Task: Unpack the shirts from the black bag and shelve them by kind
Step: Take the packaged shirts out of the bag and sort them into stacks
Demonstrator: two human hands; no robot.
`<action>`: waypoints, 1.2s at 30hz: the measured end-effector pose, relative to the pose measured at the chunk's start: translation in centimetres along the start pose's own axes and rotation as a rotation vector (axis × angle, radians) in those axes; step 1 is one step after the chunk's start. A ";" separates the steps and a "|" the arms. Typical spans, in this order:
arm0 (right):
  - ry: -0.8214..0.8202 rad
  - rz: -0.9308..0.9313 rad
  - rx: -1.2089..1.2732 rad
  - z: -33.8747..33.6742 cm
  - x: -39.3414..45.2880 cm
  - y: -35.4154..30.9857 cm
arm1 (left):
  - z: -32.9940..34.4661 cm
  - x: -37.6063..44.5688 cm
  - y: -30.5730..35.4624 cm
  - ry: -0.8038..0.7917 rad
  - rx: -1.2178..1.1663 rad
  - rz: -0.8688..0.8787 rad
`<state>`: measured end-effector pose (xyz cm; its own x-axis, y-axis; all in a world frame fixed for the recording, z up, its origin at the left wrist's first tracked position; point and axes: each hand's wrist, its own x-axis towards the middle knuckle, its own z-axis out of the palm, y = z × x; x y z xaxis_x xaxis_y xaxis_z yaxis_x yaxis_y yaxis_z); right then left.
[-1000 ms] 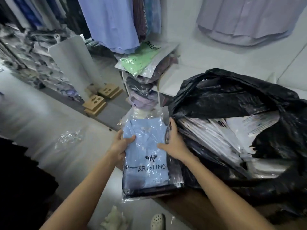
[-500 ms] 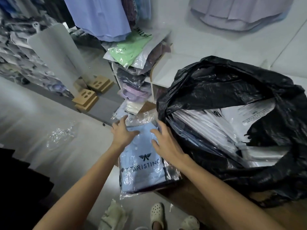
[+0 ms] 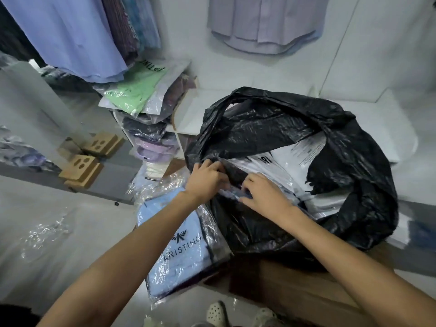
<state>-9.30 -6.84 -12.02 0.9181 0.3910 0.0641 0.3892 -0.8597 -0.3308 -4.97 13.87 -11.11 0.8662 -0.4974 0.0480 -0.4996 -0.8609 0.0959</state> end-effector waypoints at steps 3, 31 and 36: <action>0.025 0.109 0.071 -0.9 0.3 0.2 | -1.4 2.1 0.9 0.011 0.046 0.068; 0.475 0.332 0.373 -9.0 -2.7 6.5 | -5.7 6.7 5.6 0.331 -0.462 -0.100; 0.464 0.332 0.233 -12.2 -1.8 7.0 | -7.7 8.8 6.4 0.290 -0.544 -0.142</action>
<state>-7.37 -17.55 -2.97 0.9445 -0.1138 0.3083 0.0989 -0.7961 -0.5970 -0.49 4.77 -2.39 0.9286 -0.2670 0.2579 -0.3708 -0.7007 0.6096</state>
